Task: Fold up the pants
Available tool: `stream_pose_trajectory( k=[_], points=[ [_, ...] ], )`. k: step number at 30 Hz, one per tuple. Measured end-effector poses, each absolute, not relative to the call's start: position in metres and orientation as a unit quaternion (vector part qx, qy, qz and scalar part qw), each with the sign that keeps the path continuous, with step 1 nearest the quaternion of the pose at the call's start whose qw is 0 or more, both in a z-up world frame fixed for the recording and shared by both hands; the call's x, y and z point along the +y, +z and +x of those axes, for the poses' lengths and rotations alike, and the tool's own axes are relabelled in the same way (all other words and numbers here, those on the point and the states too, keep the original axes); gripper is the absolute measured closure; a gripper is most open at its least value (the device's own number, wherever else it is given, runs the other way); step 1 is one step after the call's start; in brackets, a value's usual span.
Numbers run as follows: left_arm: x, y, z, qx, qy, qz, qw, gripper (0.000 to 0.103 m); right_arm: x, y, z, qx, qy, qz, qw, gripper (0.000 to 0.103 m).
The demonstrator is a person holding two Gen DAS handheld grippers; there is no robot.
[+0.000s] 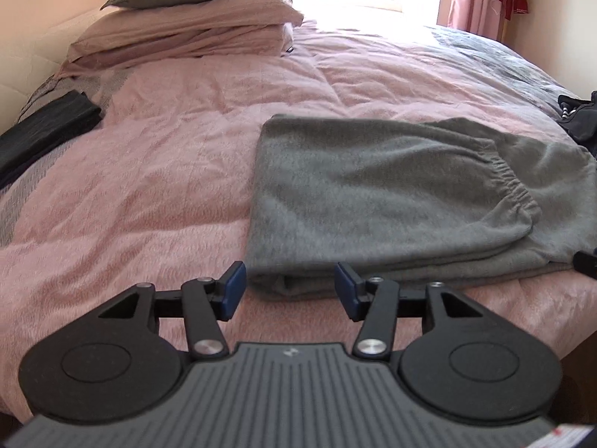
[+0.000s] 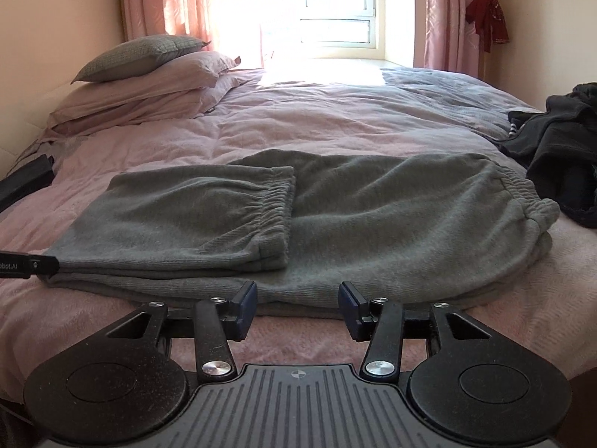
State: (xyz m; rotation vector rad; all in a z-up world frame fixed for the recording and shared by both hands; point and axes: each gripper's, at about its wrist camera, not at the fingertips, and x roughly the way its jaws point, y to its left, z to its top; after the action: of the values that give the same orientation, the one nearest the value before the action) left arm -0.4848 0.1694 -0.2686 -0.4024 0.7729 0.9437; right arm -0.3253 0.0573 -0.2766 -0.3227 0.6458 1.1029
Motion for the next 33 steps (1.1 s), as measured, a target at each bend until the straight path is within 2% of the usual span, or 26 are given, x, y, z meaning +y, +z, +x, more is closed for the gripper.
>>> stream_pose_trajectory(
  k=[3,7,13,20,21,22,24,29,33],
  points=[
    [0.175,-0.282,-0.502,0.337,0.424,-0.27,0.796,0.051,0.045,-0.279,-0.312,0.311,0.498,-0.14,0.797,0.058],
    [0.191,-0.294,-0.541,0.234,0.408,-0.392,0.791,0.05,0.026,-0.283,-0.292,0.33,0.475,-0.126,0.806,0.057],
    [0.24,-0.303,-0.554,0.198,0.368,-0.455,0.786,0.049,0.001,-0.283,-0.258,0.346,0.435,-0.093,0.826,0.057],
    [0.25,-0.338,-0.549,0.092,0.343,-0.56,0.749,0.05,-0.02,-0.28,-0.219,0.356,0.381,-0.06,0.851,0.057],
    [0.247,-0.338,-0.549,0.084,0.355,-0.558,0.746,0.059,-0.023,-0.28,-0.216,0.357,0.375,-0.058,0.853,0.057],
    [0.245,-0.337,-0.547,0.087,0.369,-0.551,0.744,0.072,-0.027,-0.281,-0.211,0.358,0.369,-0.056,0.856,0.057],
    [0.24,-0.329,-0.541,0.104,0.395,-0.522,0.748,0.078,-0.033,-0.282,-0.203,0.36,0.36,-0.054,0.859,0.057],
    [0.206,-0.259,-0.487,0.162,0.452,-0.307,0.822,0.084,-0.052,-0.282,-0.182,0.358,0.336,-0.04,0.87,0.057],
    [0.176,-0.204,-0.433,0.163,0.433,-0.204,0.863,0.085,-0.077,-0.277,-0.161,0.346,0.314,-0.022,0.884,0.057]
  ],
)
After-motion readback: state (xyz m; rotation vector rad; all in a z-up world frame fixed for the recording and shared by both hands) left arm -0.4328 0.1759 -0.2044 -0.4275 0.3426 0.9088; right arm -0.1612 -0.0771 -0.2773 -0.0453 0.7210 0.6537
